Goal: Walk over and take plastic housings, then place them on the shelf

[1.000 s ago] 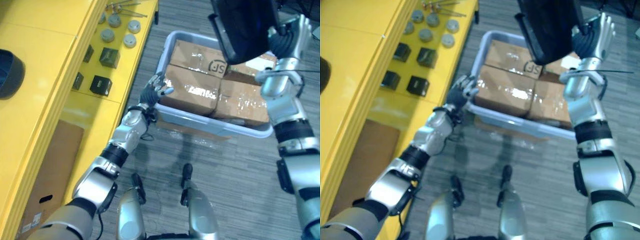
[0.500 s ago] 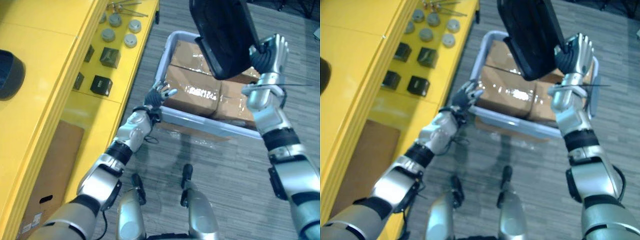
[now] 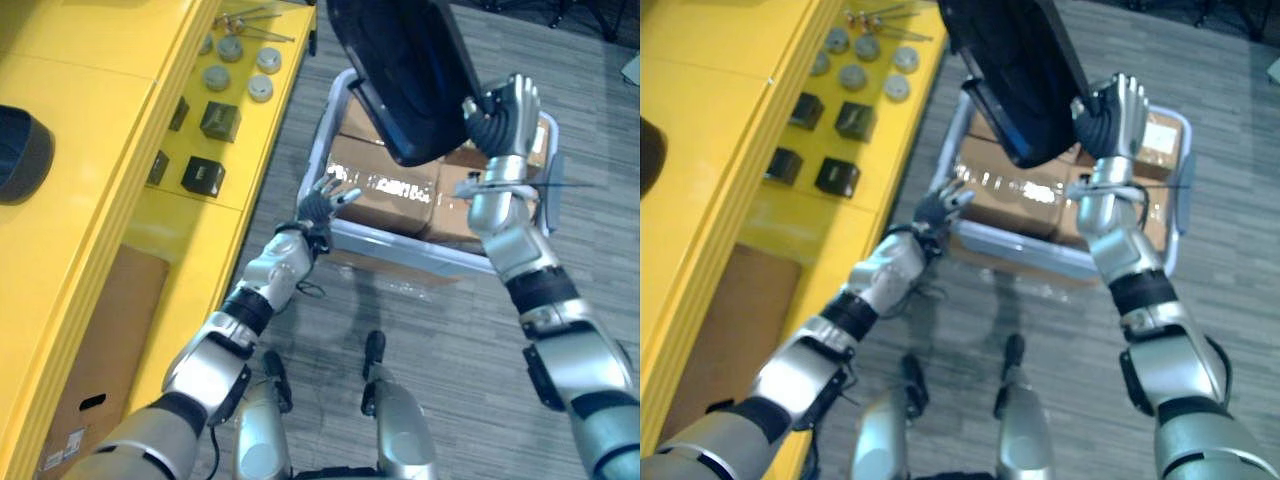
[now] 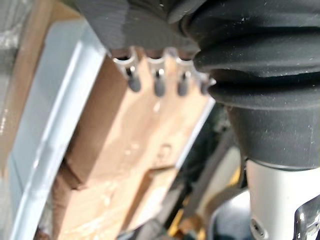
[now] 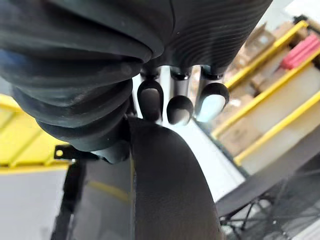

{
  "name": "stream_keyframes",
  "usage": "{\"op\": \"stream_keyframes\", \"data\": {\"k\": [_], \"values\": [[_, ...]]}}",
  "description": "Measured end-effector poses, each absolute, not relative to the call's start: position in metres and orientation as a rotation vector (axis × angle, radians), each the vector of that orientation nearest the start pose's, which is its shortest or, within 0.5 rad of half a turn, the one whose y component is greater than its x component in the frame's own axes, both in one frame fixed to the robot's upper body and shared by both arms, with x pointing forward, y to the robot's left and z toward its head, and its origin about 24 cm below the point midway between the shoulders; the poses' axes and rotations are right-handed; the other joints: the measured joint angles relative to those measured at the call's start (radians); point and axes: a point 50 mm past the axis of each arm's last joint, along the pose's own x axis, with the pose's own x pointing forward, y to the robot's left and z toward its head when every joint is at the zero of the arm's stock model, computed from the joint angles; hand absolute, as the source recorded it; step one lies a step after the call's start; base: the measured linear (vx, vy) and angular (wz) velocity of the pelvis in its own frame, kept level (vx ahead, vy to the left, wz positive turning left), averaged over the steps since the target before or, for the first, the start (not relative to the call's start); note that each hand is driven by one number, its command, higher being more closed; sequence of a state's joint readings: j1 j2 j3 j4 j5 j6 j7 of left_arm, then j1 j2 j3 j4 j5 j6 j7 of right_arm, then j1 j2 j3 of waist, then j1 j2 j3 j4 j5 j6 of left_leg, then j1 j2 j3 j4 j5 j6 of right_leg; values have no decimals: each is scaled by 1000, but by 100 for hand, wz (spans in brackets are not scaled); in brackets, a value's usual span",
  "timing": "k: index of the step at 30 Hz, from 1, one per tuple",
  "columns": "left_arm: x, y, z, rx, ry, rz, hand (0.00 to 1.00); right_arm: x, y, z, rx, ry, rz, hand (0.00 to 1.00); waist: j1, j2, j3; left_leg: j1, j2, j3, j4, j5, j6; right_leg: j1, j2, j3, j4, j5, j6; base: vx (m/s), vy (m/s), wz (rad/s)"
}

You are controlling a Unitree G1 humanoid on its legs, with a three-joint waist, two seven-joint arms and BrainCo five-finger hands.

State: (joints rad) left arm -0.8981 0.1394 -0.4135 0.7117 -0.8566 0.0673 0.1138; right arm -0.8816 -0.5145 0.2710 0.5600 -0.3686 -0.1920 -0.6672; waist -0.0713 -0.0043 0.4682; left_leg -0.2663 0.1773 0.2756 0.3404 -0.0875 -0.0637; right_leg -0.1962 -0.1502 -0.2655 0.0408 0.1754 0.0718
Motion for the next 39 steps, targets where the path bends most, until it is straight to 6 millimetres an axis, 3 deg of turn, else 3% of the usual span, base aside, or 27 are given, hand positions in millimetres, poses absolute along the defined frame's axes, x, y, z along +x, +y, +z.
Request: {"op": "stream_keyframes", "data": {"k": [2,21,22,29,36,39], "values": [[380,50,127,-364,119,-346,0,367,-179,219,-777,-761,-438,100,1,0,0,32,-3,2,-15,0,0,26,0,3,-3,0,0,0,0,0],[377,52,135,-472,-9,-284,0,342,-139,161,-665,-710,-219,100,-19,-6,-3,73,-12,19,-36,-2,-3,58,-4,19,-30,2,5,-7,4,-1],[377,54,134,-474,-9,-274,100,341,-136,160,-654,-707,-213,100,-22,-12,-7,73,-13,20,-37,-2,-3,58,-4,19,-32,3,6,0,0,0],[371,59,117,-578,9,-219,100,327,-125,133,-590,-635,-166,100,-23,-40,-23,109,-16,20,-53,-5,-7,97,-4,18,-48,3,6,0,0,0],[368,57,116,-702,-14,-204,100,314,-121,125,-527,-626,-159,100,-25,-41,-24,111,-17,24,-57,-5,-7,98,-4,18,-54,3,8,0,0,0],[364,59,106,-741,0,-195,100,307,-119,117,-512,-607,-148,100,-26,-47,-29,137,-18,33,-66,-5,-7,118,-4,19,-58,4,8,24,3,-4]]}}
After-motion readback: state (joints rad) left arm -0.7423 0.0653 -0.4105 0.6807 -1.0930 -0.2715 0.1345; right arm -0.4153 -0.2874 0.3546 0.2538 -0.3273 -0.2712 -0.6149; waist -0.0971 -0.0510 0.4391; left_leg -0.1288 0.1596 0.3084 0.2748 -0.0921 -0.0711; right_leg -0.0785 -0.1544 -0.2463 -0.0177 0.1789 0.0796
